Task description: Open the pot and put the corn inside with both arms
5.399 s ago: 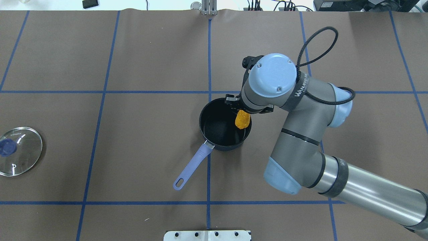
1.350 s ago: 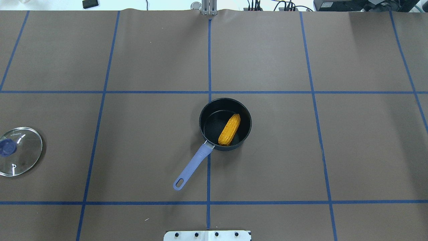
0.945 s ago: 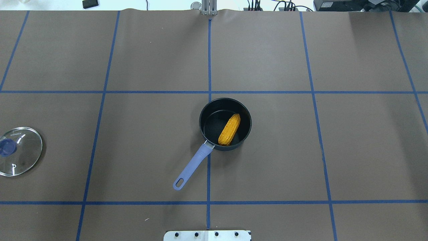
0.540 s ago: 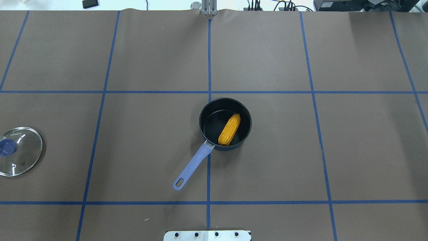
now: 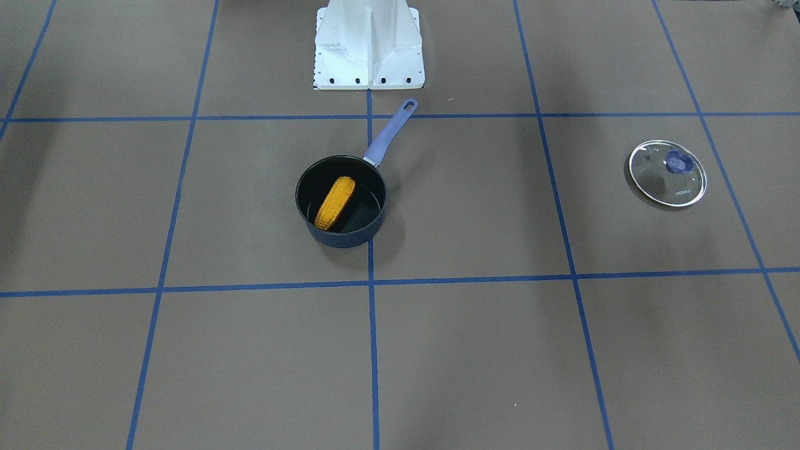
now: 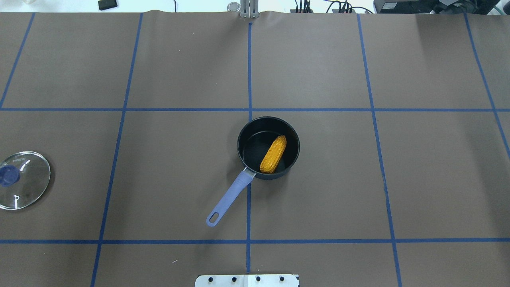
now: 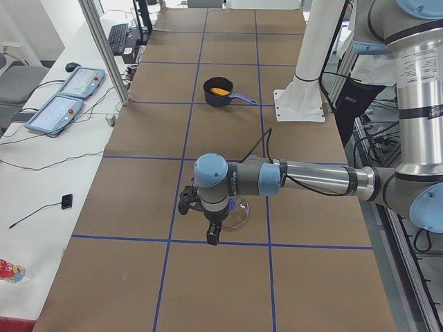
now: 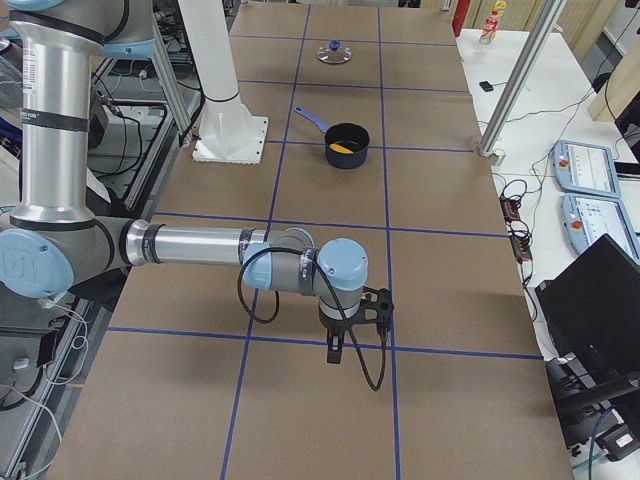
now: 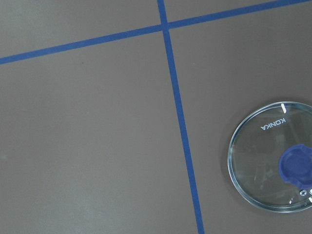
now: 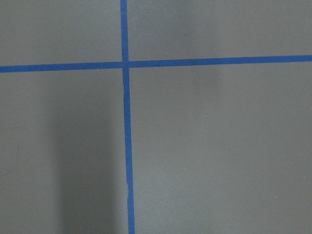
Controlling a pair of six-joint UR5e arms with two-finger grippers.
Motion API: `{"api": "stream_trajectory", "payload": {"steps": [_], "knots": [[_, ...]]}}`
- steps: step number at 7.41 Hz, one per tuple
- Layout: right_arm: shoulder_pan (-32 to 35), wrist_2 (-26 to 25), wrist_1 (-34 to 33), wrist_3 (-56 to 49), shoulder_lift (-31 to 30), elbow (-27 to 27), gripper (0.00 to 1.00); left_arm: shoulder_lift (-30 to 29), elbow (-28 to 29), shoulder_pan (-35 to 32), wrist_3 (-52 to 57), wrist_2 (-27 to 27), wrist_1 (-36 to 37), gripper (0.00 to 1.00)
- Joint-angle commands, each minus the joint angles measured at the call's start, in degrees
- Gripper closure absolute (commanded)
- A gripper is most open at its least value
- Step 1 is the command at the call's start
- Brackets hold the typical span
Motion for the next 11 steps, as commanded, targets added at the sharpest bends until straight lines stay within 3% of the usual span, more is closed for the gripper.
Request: {"api": "stream_trajectory", "payload": {"steps": [1, 11], "knots": [[0.0, 0.1, 0.0, 0.0, 0.0, 0.1, 0.0, 0.0, 0.0, 0.0, 0.0, 0.0, 0.0, 0.02], [-0.8, 0.1, 0.0, 0.0, 0.0, 0.0, 0.0, 0.0, 0.1, 0.2, 0.0, 0.0, 0.1, 0.02]]}}
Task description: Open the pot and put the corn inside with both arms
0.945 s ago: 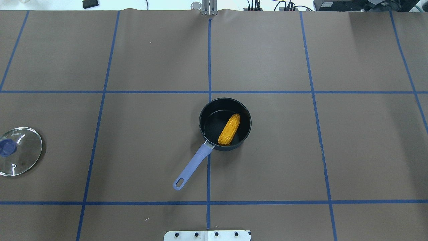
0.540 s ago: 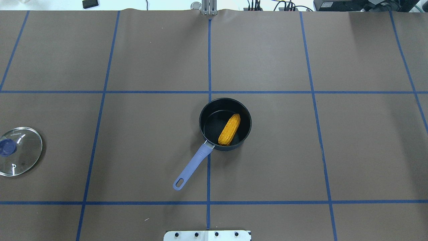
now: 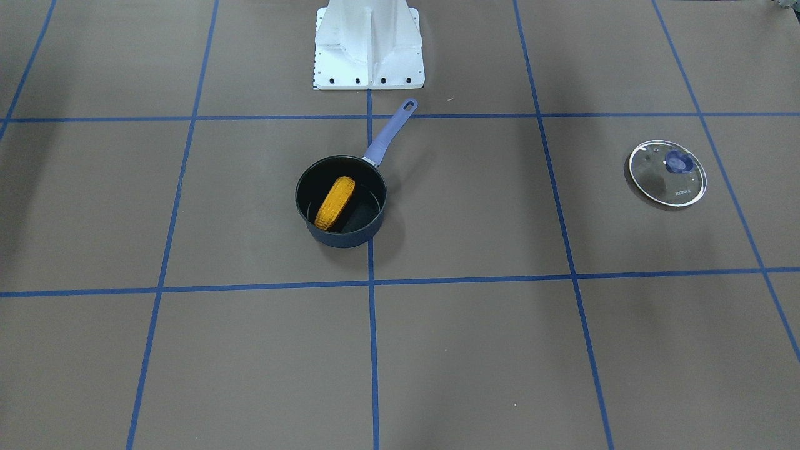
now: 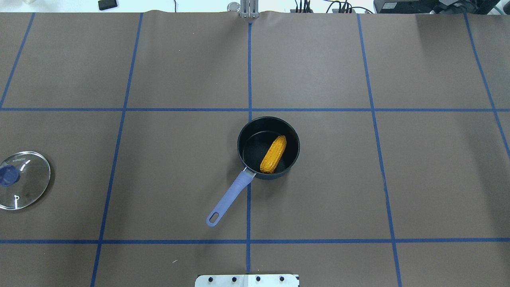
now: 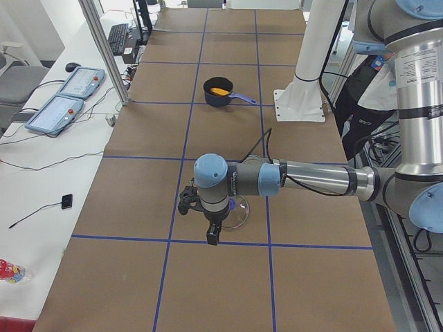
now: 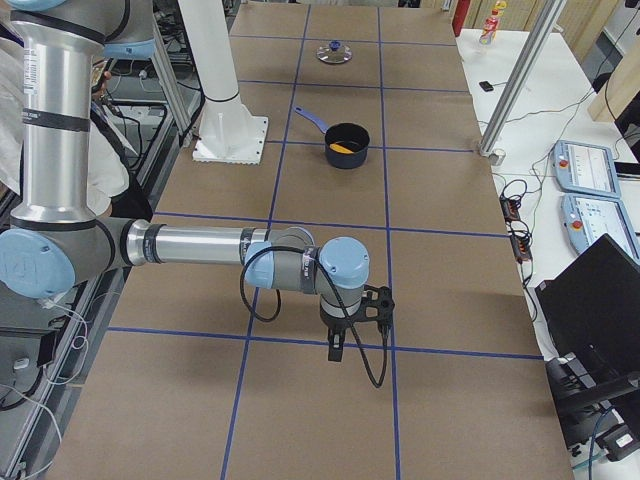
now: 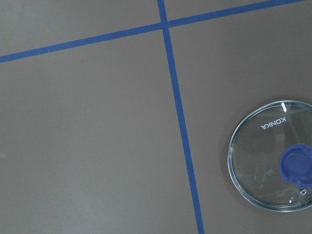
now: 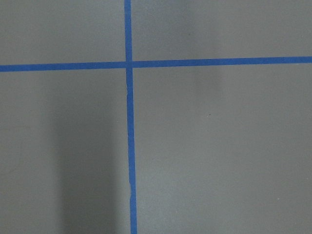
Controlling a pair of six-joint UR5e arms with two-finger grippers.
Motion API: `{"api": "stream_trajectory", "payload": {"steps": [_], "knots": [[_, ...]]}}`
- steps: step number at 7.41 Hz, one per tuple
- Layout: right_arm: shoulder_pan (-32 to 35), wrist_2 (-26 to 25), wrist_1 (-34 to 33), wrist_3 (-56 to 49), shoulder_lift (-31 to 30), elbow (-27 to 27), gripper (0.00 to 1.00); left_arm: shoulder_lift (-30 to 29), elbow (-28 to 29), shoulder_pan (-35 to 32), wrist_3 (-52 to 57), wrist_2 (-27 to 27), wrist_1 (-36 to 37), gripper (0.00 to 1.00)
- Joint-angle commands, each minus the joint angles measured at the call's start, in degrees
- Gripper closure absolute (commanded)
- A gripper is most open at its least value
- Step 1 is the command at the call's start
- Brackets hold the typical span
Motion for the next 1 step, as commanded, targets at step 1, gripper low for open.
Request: {"api": "stream_trajectory", "payload": {"steps": [1], "knots": [[-0.2, 0.0, 0.0, 0.1, 0.0, 0.0, 0.0, -0.1, 0.0, 0.0, 0.0, 0.0, 0.0, 0.02]]}}
